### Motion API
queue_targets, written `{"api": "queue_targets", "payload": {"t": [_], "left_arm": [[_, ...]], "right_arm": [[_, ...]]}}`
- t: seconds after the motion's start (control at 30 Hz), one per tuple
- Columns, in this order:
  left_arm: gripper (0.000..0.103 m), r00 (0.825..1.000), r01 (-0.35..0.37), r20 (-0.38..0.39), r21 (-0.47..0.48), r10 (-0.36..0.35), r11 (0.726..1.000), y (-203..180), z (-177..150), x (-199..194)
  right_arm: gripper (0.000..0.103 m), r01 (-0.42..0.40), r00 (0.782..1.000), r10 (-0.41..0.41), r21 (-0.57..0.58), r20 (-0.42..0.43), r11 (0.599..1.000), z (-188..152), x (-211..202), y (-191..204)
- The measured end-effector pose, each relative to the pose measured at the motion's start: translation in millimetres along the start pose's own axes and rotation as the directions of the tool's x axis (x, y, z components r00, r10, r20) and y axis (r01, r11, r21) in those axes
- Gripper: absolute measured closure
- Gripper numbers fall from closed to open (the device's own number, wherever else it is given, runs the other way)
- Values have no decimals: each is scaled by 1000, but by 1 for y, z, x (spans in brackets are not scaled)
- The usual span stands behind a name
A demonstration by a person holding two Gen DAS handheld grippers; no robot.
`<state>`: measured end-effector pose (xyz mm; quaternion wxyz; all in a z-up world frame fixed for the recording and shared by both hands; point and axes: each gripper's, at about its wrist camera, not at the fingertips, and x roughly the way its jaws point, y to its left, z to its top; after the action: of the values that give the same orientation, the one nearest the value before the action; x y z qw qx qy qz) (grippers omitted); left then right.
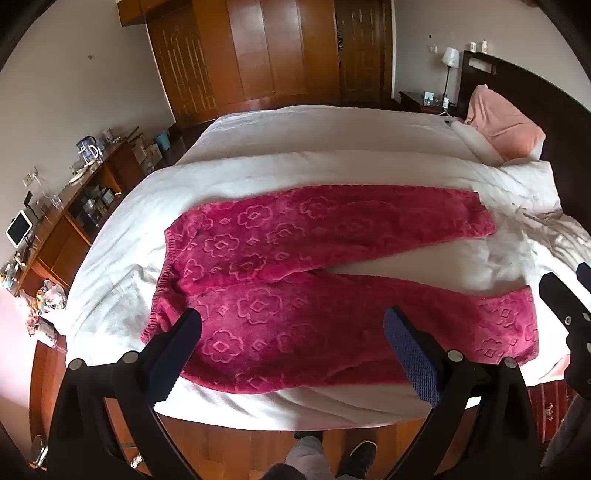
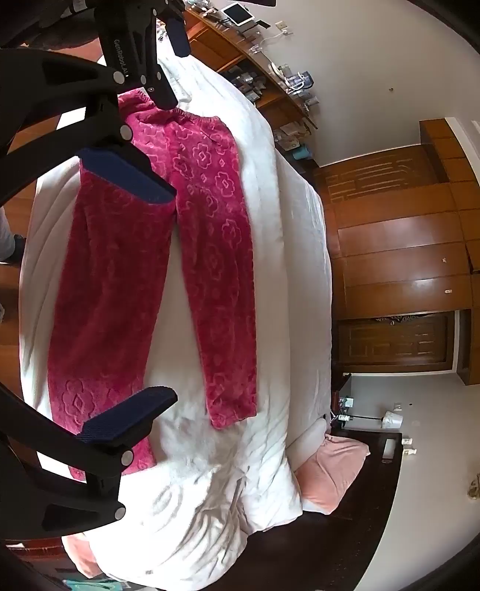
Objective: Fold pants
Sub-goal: 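Move both grippers toward the waistband of the pink fleece pants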
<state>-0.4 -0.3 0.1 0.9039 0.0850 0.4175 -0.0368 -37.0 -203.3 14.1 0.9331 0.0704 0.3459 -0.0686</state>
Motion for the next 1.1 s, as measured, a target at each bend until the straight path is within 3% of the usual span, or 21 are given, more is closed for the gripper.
{"api": "queue_targets", "payload": {"t": [1.1], "left_arm": [[5, 1000, 8, -16, -7, -8, 1000, 7, -1, 6]], "right_arm": [[3, -5, 1000, 6, 29, -29, 1000, 1, 9, 9]]}}
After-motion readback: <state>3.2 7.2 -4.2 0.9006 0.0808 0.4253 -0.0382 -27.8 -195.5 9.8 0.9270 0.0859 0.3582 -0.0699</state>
